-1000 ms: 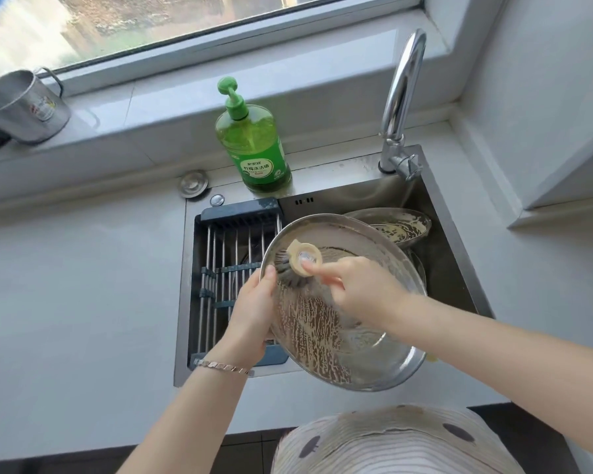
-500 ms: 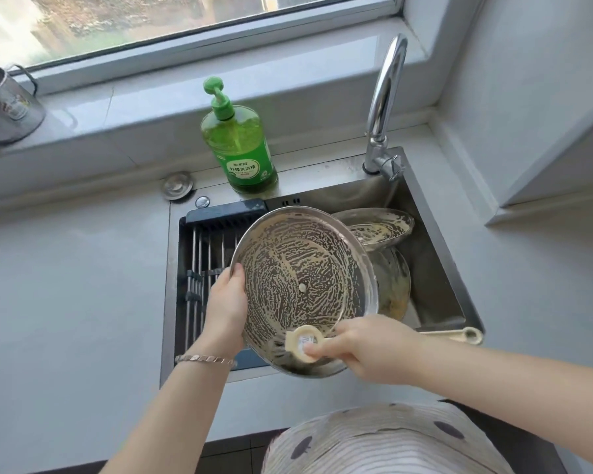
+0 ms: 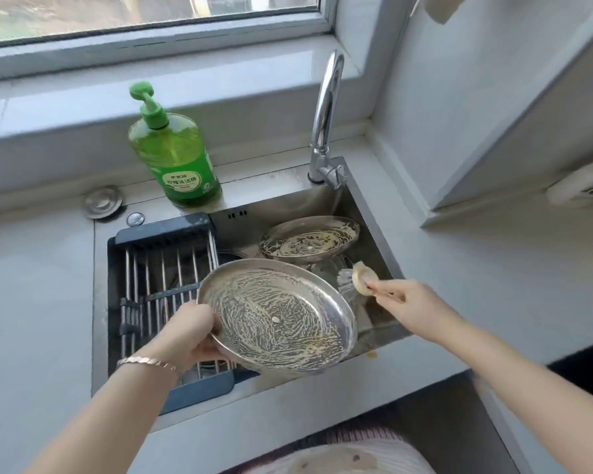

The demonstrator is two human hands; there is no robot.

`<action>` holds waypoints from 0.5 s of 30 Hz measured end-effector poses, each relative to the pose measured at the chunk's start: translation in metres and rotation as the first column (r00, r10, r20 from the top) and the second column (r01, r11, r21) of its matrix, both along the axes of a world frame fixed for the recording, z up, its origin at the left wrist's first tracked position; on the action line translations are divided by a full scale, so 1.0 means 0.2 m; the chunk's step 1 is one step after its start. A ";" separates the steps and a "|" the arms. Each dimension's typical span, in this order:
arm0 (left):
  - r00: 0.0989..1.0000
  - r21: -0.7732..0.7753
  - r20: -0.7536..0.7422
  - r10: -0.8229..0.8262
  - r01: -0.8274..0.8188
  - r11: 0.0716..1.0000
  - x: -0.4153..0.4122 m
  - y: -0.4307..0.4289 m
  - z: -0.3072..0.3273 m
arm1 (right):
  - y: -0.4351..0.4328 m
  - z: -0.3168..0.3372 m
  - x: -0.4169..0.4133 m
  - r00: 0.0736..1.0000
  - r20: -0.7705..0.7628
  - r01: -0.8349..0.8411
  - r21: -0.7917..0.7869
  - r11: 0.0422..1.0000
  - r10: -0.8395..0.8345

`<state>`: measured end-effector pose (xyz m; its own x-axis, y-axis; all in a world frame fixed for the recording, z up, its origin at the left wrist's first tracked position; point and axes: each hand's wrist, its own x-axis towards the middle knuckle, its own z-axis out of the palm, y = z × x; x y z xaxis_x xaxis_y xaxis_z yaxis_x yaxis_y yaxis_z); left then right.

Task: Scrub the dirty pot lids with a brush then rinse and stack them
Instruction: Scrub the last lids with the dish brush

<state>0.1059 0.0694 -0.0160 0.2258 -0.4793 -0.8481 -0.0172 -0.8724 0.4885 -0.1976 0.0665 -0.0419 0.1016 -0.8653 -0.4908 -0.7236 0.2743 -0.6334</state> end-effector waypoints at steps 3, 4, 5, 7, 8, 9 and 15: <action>0.987 0.085 -0.136 -0.089 0.101 0.991 -0.10 -0.04 -0.02 | -0.05 0.01 -0.12 0.995 -0.042 0.090 -0.003 0.996 -0.090; 0.980 0.093 -0.173 -0.098 0.115 0.989 -0.15 -0.05 -0.03 | -0.07 0.01 -0.14 0.992 -0.052 0.112 -0.019 0.994 -0.113; 0.973 0.098 -0.209 -0.099 0.121 0.988 -0.19 -0.07 -0.05 | -0.08 0.02 -0.16 0.990 -0.053 0.130 -0.041 0.991 -0.132; 0.963 0.109 -0.256 -0.082 0.113 0.988 -0.29 -0.10 -0.08 | -0.08 0.03 -0.17 0.985 -0.033 0.170 -0.057 0.984 -0.172; 0.959 0.120 -0.275 -0.063 0.099 0.988 -0.34 -0.11 -0.10 | -0.09 0.03 -0.17 0.983 -0.015 0.183 -0.058 0.981 -0.184; 0.954 0.136 -0.298 -0.029 0.072 0.988 -0.39 -0.12 -0.13 | -0.09 0.03 -0.18 0.983 0.003 0.186 -0.053 0.981 -0.186; 0.962 0.133 -0.265 0.056 -0.021 0.991 -0.58 -0.15 -0.30 | -0.13 -0.01 -0.25 0.990 0.034 0.136 -0.026 0.990 -0.135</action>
